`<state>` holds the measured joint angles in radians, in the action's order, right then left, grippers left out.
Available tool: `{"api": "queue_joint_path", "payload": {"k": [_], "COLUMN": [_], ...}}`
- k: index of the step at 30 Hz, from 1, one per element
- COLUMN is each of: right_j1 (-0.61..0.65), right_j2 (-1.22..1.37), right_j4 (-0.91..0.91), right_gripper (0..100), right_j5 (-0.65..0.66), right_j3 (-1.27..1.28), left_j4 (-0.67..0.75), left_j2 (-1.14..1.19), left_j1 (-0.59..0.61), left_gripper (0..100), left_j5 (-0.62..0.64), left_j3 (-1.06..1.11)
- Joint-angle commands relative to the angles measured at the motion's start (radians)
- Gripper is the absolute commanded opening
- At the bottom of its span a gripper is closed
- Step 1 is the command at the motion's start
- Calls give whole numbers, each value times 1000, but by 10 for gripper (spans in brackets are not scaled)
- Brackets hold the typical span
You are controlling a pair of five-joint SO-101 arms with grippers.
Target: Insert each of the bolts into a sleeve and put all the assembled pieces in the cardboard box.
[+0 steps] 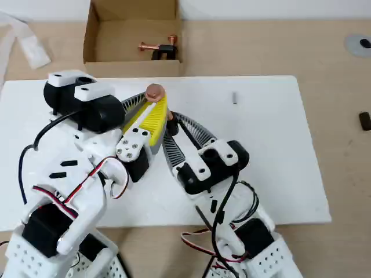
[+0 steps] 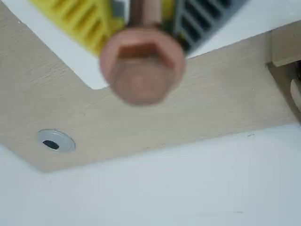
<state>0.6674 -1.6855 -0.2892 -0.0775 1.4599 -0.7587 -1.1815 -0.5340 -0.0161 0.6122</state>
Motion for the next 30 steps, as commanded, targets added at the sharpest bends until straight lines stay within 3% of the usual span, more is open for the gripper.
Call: {"api": "queue_joint_path", "payload": {"k": [1, 6, 9, 15, 20, 30], "right_j1": [-18, -18, -18, -19, -22, -62], "right_j2": [-22, -22, -24, -24, -24, -18], "right_j4": [31, 29, 29, -35, -81, -78], "right_gripper": [9, 9, 9, 9, 9, 9], "right_j5": [9, 9, 9, 9, 8, 3], "right_j3": [-7, -7, -5, -22, -58, -53], "left_j4": [-3, -5, -6, -44, -150, -477], "left_j2": [7, 62, 68, 68, 68, 79], "left_j1": [11, 11, 11, 12, 17, 12], "left_gripper": [7, 13, 67, 109, 153, 212], "left_j5": [2, 2, 6, 89, 120, 164], "left_j3": [-60, -69, -71, -71, -98, -376]}}
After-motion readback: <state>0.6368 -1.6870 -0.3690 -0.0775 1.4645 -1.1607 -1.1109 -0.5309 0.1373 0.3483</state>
